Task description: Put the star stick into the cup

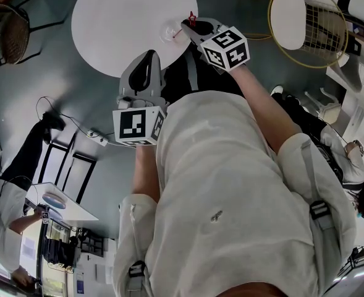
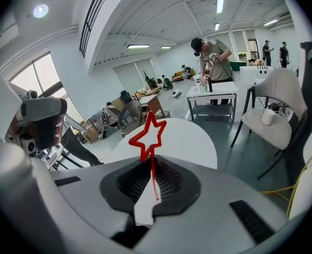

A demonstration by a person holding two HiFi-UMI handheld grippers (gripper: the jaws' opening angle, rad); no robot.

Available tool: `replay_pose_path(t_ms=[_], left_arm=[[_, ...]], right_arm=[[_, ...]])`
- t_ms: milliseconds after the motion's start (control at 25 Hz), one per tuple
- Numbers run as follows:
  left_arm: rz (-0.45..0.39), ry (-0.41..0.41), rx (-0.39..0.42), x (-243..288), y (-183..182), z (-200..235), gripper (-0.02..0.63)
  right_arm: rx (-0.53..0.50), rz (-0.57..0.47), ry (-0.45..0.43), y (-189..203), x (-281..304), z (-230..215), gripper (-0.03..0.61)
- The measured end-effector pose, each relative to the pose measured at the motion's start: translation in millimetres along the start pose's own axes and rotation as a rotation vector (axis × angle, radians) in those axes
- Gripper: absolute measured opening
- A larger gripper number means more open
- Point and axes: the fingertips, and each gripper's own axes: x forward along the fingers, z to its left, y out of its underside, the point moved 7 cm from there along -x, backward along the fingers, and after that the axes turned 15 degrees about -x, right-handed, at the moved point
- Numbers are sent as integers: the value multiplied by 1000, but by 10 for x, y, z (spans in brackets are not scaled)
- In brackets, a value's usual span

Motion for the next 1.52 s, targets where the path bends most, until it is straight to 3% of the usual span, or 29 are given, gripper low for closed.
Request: replay_pose_path(t_ms=[760, 1520], left_arm=[[3, 2, 8, -15, 30, -57, 12], [-9, -12, 0, -36, 44, -41, 12]], right_arm=[[13, 9, 15, 125, -53, -27, 53], [7, 30, -22, 247, -15, -52, 148]])
